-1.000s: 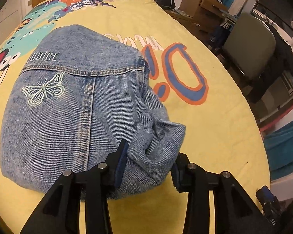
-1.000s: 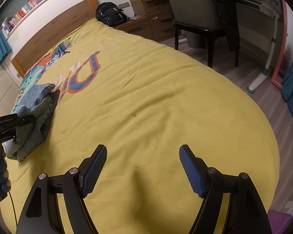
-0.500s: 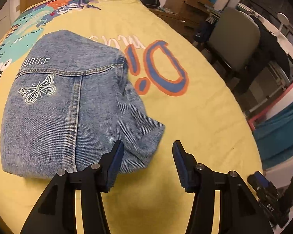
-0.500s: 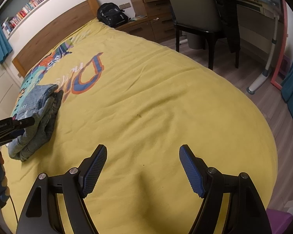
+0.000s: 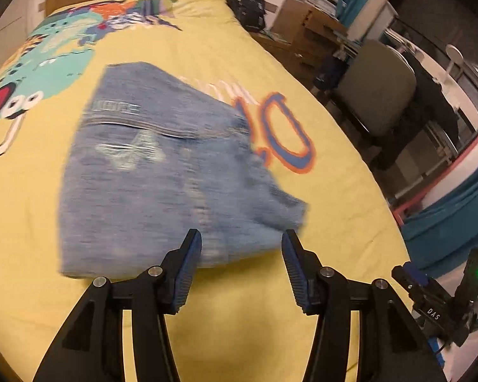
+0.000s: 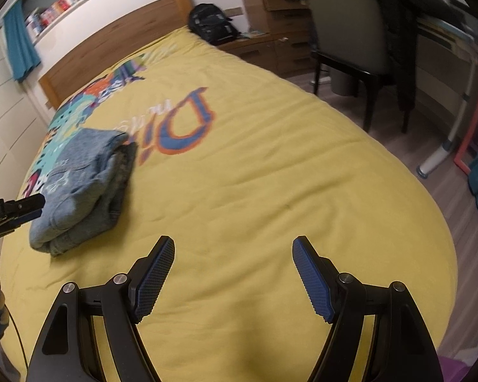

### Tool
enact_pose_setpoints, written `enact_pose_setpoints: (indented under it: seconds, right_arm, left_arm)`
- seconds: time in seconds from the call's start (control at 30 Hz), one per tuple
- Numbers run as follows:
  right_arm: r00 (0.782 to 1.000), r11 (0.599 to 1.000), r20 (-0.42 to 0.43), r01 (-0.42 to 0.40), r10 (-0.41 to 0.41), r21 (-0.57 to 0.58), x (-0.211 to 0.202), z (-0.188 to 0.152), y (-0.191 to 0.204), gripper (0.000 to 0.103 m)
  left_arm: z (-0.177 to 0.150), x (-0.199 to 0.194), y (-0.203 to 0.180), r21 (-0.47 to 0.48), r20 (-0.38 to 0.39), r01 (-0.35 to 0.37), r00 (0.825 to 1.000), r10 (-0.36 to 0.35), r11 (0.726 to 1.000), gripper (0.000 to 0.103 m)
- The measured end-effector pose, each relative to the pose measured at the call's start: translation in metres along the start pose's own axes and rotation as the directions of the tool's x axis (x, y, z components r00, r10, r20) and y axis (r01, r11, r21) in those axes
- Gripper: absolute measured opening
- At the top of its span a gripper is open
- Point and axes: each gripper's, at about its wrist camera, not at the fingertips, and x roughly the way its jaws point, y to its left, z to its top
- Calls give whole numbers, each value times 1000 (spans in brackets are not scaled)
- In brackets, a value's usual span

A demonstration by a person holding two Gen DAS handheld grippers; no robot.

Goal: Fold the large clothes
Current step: 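Open the left tool and release the flipped jacket onto the bed, then move both tools to the jacket edge below the butterfly embroidery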

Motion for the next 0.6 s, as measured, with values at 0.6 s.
enact_pose_setpoints:
  seconds: [0.6]
  right_arm:
    - [941,908,-99,-339,325,-246,81,46,202,78]
  left_arm:
    - [15,-4,87,20,13,-26,1000,26,999,47]
